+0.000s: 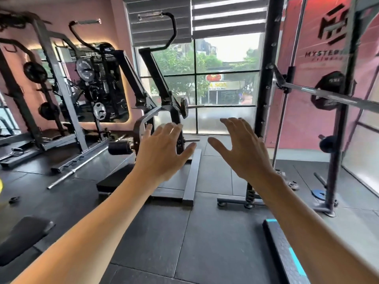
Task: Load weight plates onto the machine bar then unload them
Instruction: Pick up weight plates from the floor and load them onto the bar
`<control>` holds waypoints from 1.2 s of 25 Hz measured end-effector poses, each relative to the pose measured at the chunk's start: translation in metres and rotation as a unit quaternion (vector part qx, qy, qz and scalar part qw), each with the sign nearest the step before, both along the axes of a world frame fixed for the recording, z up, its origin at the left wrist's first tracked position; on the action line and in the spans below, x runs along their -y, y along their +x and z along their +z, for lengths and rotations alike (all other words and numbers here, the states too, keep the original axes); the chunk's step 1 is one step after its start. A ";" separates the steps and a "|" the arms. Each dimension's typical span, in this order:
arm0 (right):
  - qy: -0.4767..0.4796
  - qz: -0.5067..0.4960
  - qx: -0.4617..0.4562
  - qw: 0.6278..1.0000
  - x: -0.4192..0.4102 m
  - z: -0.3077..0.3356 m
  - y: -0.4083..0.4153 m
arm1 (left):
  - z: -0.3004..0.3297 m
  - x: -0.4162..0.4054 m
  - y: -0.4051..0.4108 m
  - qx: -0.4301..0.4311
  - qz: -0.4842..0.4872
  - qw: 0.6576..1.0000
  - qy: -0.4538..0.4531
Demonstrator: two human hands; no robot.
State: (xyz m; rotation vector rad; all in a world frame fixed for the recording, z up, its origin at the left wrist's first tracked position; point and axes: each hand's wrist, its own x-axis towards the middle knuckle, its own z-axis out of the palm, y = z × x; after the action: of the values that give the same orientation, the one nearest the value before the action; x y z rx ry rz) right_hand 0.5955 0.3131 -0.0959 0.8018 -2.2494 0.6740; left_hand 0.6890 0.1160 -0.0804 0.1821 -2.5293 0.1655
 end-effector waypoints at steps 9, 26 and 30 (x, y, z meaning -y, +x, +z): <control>0.009 -0.030 -0.029 0.999 0.091 -0.017 -0.139 | -0.006 0.099 -0.144 -0.030 -0.026 0.999 -0.034; 0.098 -0.051 0.079 0.991 0.217 -0.085 -0.393 | -0.086 0.227 -0.422 0.034 -0.103 0.993 0.038; 0.117 -0.064 0.109 0.985 0.252 -0.115 -0.453 | -0.126 0.262 -0.491 0.056 -0.106 0.992 0.046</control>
State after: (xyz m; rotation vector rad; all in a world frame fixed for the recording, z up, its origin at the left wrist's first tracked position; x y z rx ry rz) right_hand 0.1423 0.0615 -0.2107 0.7141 -2.5899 0.4617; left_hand 0.1980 -0.1458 -0.2060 -0.0628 -2.6498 -0.0271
